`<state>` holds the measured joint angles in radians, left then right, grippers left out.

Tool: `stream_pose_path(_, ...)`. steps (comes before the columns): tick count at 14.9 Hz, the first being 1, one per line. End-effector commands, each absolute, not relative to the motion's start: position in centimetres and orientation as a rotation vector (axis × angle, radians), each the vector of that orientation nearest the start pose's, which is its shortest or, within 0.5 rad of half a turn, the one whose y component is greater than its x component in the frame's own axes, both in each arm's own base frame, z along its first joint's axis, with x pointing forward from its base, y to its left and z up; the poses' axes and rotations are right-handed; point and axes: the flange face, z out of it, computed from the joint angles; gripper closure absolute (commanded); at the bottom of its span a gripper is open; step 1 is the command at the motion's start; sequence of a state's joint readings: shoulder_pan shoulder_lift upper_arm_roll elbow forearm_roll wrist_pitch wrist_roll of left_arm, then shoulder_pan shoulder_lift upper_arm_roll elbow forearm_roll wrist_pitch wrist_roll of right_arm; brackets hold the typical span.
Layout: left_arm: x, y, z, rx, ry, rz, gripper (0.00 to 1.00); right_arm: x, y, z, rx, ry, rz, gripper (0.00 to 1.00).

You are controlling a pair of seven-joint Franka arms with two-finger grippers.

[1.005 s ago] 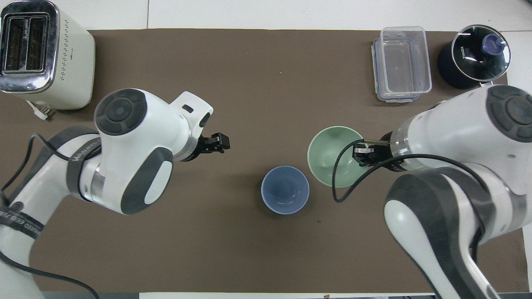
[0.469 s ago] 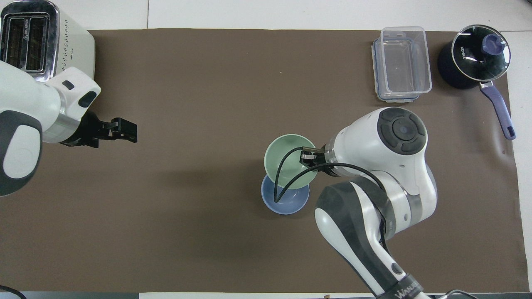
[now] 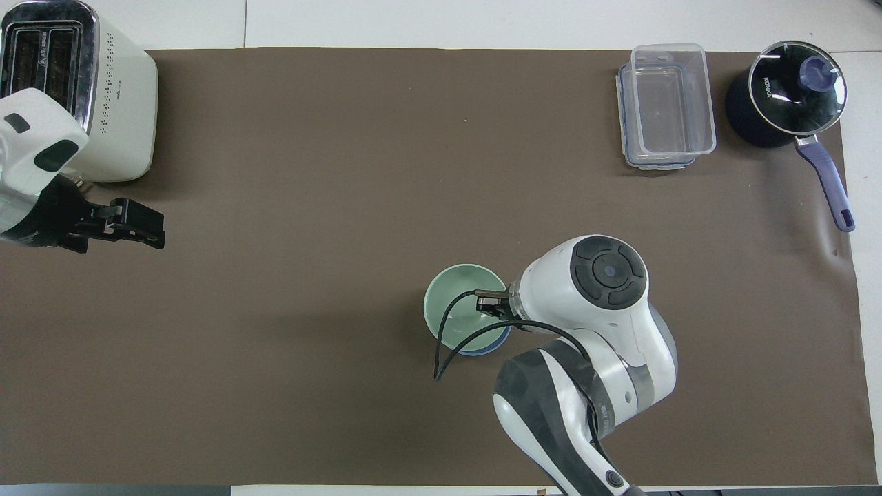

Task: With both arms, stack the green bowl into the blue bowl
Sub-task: 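Lower the green bowl into the blue bowl and open the right gripper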

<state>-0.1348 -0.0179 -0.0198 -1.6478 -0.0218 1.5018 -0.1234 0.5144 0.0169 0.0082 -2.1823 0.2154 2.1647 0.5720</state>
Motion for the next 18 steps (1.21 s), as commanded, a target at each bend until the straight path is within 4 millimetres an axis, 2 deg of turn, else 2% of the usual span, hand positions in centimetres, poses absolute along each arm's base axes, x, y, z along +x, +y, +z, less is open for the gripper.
stream_pose_path(1, 52.5, -7.6, 59.1, -3.116, 0.091, 0.238, 0.00, 44.5, 26.2, 37.7, -2.974, 0.245, 0.168, 1.00)
stream_pose_path(3, 52.7, -7.4, 58.7, -3.120, 0.141, 0.215, 0.00, 43.9, 26.0, 37.3, -2.979, 0.238, 0.179, 1.00)
stream_pose_path(5, 53.7, -6.2, 58.6, -3.130, 0.101, 0.181, 0.00, 43.9, 25.9, 37.2, -2.979, 0.213, 0.161, 1.00)
stream_pose_path(7, 54.2, -6.5, 59.6, -3.129, 0.106, 0.185, 0.00, 43.7, 25.7, 36.8, -2.973, 0.211, 0.129, 1.00)
stream_pose_path(9, 53.8, -6.7, 61.5, -3.129, 0.113, 0.185, 0.00, 43.6, 25.5, 36.5, -2.972, 0.212, 0.119, 1.00)
stream_pose_path(10, 53.4, -6.7, 61.7, -3.128, 0.113, 0.202, 0.00, 43.5, 25.6, 36.6, -2.972, 0.208, 0.117, 1.00)
stream_pose_path(18, 53.0, -6.1, 61.0, -3.135, 0.095, 0.203, 0.00, 43.3, 25.5, 36.4, -2.984, 0.197, 0.126, 1.00)
